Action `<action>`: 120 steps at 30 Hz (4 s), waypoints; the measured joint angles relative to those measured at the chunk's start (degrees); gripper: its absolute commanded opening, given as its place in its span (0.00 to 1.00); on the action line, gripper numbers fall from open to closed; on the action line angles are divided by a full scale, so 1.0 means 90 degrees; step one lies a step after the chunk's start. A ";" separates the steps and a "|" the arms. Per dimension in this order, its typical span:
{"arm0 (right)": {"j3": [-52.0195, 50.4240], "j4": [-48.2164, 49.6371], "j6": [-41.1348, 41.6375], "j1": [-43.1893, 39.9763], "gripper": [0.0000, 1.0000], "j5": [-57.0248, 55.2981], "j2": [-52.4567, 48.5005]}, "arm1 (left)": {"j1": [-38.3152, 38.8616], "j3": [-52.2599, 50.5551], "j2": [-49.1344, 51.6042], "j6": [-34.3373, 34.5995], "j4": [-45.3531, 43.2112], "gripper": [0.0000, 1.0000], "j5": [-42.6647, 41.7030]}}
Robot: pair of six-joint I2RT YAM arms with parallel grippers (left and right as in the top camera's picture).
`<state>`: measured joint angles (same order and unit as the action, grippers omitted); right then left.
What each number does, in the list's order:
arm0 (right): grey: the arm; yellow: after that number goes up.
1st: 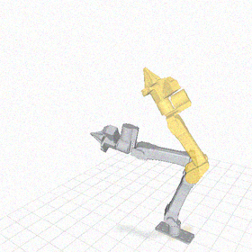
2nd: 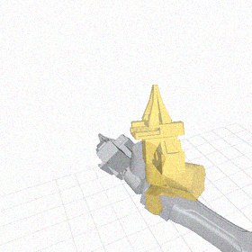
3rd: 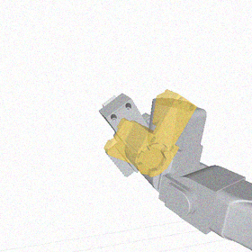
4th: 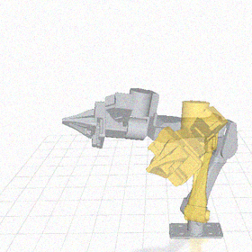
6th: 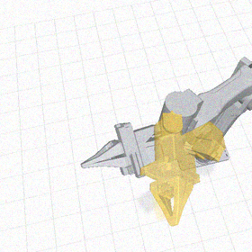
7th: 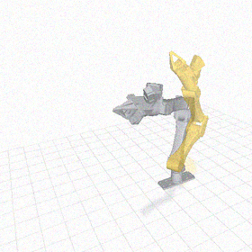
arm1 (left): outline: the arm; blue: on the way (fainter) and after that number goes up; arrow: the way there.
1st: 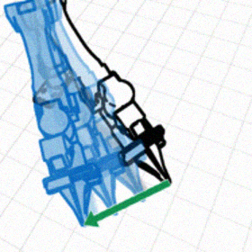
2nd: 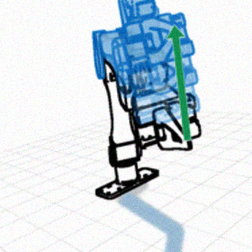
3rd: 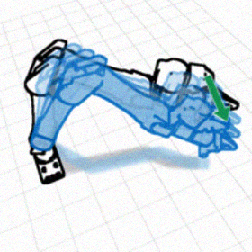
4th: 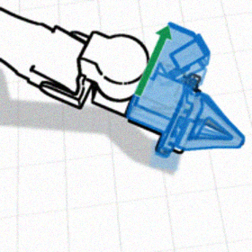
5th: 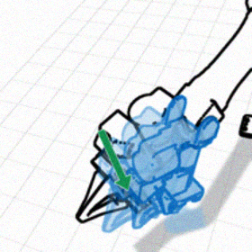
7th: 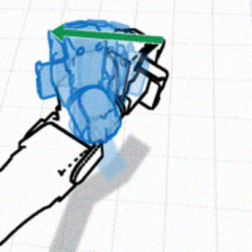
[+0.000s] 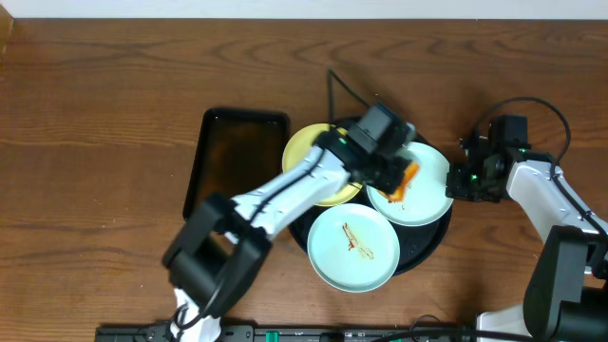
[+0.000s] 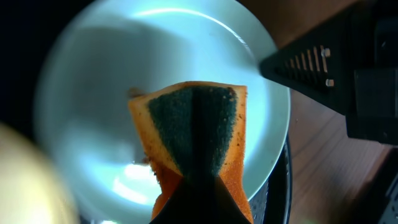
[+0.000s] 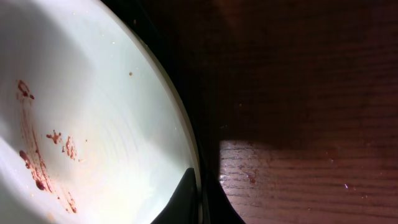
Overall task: Clean dirty plates on tray and stack at the side
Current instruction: 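Scrub the right light-blue plate with the sponge while the right gripper holds it, then move the sponge back above the rectangular tray with the left gripper, then lift the light-blue plate with the right gripper and set it on the table's right side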
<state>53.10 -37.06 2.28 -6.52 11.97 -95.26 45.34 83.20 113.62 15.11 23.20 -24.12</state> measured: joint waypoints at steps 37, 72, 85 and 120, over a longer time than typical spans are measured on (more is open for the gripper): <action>0.0012 -0.0070 0.0000 0.0022 0.02 0.0000 0.0000 | -0.0194 0.0080 0.0695 0.0151 -0.0379 0.07 0.1120; -0.0024 0.0187 -0.0136 0.0053 0.01 -0.0075 0.0187 | -0.3580 0.0100 -0.1608 0.0488 0.3252 0.07 0.2373; 0.0112 0.0010 -0.0136 0.0355 0.01 -0.1758 0.1887 | -0.3735 0.0029 -0.1605 0.0488 0.3385 0.08 0.2336; 0.0131 0.0432 -0.0284 0.3973 0.01 -0.7242 0.2271 | -0.3735 -0.0051 -0.1605 0.0488 0.3385 0.08 0.2336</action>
<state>54.28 -33.17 -0.27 29.23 -53.21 -74.83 11.73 82.74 99.18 19.51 53.67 -3.09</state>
